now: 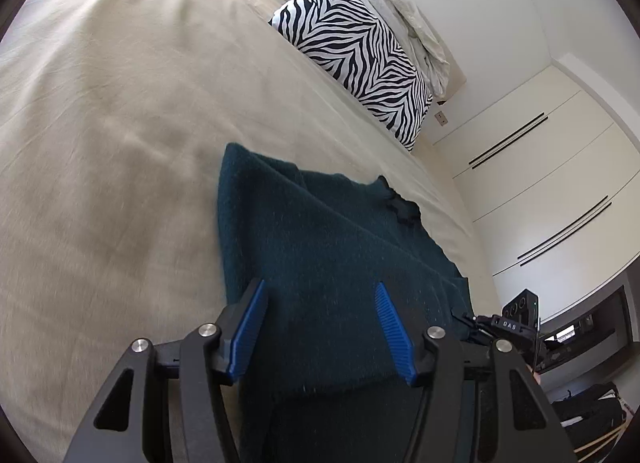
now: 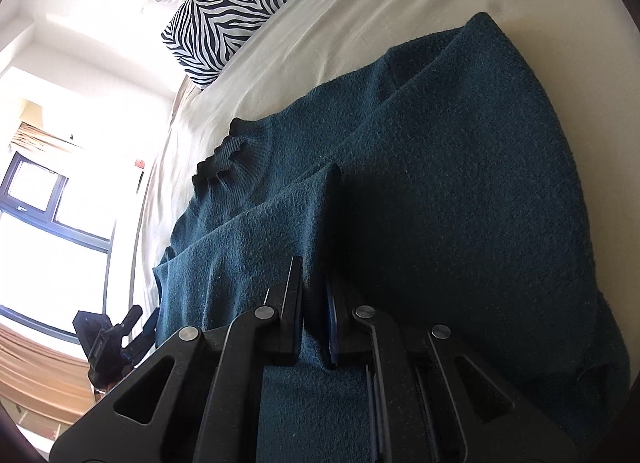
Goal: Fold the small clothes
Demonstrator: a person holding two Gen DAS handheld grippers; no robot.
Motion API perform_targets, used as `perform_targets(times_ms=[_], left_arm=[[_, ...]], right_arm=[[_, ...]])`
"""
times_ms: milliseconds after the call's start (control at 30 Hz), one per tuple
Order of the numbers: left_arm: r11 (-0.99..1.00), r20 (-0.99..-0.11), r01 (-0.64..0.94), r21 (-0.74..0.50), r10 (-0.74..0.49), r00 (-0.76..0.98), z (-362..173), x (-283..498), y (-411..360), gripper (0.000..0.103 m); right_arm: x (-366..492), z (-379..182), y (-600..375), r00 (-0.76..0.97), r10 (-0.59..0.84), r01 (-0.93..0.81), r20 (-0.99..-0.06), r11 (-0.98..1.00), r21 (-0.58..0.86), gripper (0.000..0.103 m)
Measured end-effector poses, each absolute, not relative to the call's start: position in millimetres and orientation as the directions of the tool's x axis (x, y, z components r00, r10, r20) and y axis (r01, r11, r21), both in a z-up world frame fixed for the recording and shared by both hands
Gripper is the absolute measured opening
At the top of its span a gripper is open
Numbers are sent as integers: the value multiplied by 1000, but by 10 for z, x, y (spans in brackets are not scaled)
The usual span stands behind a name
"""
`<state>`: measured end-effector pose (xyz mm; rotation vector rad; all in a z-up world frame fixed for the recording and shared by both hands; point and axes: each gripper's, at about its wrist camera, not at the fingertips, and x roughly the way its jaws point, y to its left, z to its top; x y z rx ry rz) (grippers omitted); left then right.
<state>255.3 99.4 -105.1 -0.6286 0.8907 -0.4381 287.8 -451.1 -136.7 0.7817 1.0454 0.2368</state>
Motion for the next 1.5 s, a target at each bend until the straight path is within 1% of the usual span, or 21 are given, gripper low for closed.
perform_targets(times_ms=[233,300,333,367,433,467,500,600,767,1033,1133,1200,1300,1400,1500], left_arm=[[783,-613,144,-606,-574,543,-935,2033,876,60],[790,-620,143,-596,-566,543,-872,1827,882,65],[795,-623,152,-587,-564,542,-840,1711,878,66],[804,-630,159,-573,-555,543,-804,1574,878,69],[819,-644,151,-554,-537,546,-756,1292,904,72],[821,-647,145,-553,-532,546,-742,1150,927,74],[825,-652,135,-549,-524,548,-729,1012,952,75],[826,-670,88,-556,-509,541,-755,615,1047,76],[818,-710,33,-574,-518,477,-889,80,1131,76],[772,-705,27,-636,-594,386,-1012,-447,1074,76],[762,-706,21,-647,-609,362,-1064,-510,1045,72],[768,-718,13,-641,-605,343,-1098,-524,1031,61],[766,-724,-3,-643,-606,331,-1102,-498,1018,53],[750,-713,-16,-661,-621,324,-1138,-516,1071,53],[759,-722,-9,-651,-616,314,-1132,-505,1047,53]], right_arm=[[2744,-1302,-4586,511,495,221,-703,714,664,11],[2643,-1251,-4645,525,473,240,-708,715,656,19],[2575,-1220,-4689,535,467,247,-704,711,659,21],[2496,-1184,-4740,547,459,256,-700,704,662,26],[2288,-1108,-4853,574,443,273,-689,690,671,40],[2168,-1068,-4909,590,434,279,-681,682,676,51],[2032,-1025,-4967,609,425,283,-670,673,684,55],[1608,-931,-5084,622,412,284,-666,674,682,55],[790,-847,-5160,615,402,257,-678,711,655,55],[-251,-892,-5251,560,368,253,-742,778,576,55],[-526,-884,-5314,561,369,254,-741,776,578,55],[-655,-858,-5348,557,358,254,-749,786,564,55],[-833,-826,-5415,548,344,265,-763,793,548,55],[-1008,-808,-5494,542,328,285,-774,795,536,55],[-1146,-830,-5606,536,317,312,-782,787,532,55]])
